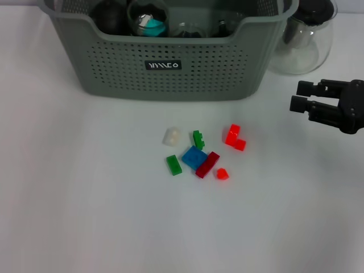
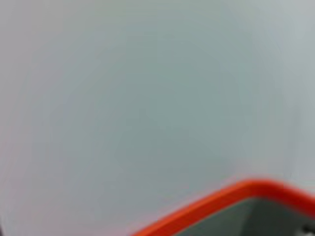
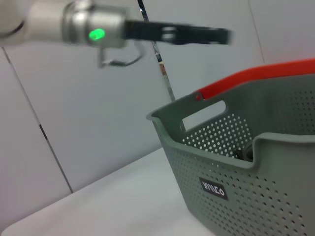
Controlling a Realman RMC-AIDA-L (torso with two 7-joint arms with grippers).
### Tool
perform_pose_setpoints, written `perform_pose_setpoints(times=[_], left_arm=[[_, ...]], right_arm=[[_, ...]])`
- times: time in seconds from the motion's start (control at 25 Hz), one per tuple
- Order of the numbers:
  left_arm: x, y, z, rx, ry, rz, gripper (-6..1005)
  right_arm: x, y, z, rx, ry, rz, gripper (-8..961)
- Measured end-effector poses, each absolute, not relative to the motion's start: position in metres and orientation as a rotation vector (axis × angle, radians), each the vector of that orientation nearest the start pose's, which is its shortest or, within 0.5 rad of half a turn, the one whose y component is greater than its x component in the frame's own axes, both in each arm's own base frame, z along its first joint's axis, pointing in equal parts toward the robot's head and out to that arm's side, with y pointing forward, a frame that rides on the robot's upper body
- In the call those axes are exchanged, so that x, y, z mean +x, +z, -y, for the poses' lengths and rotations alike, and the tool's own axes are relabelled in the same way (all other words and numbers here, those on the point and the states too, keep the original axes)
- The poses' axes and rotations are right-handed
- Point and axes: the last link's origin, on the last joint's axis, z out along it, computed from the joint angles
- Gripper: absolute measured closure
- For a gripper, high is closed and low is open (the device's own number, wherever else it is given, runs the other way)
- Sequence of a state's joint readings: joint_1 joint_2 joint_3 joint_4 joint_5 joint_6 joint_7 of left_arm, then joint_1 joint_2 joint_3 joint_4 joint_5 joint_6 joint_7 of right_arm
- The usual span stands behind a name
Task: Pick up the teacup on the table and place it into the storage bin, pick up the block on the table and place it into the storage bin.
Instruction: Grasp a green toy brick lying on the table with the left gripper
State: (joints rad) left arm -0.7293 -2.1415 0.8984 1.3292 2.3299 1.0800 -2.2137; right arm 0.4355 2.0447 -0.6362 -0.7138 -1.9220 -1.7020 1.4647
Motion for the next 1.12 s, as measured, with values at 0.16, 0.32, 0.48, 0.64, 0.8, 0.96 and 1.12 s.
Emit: perform_pose_setpoints(times=[0.16,0.32,0.48,0.64,0.8,0.96,1.12], left_arm=[[-0.148,0.103,-0.390,-2.350,-0.736,0.380,180],[-0.195,0.104,-0.335,-2.371,-0.971,0.202,183],[-0.241,0.073,-0.298,-2.404,-0.993,0.133,185],[-0.274,0.019,-0.276,-2.529,-0.879,0.202,198],[-0.289,-0.031,-0.264,-2.632,-0.747,0.171,214],[-0.293,-0.062,-0.264,-2.688,-0.662,0.184,231],[-0.297,-0.082,-0.265,-2.712,-0.581,0.194,247]], right_arm=[[0.277,0.035,-0.307,-2.657,0.856,-0.738,465],[0.277,0.036,-0.307,-2.653,0.858,-0.740,465],[0.277,0.036,-0.307,-2.651,0.860,-0.739,464],[0.277,0.036,-0.308,-2.653,0.860,-0.736,464],[0.276,0.036,-0.308,-2.655,0.859,-0.737,464],[0.278,0.035,-0.306,-2.655,0.859,-0.742,465],[0.278,0.035,-0.305,-2.658,0.861,-0.745,465]])
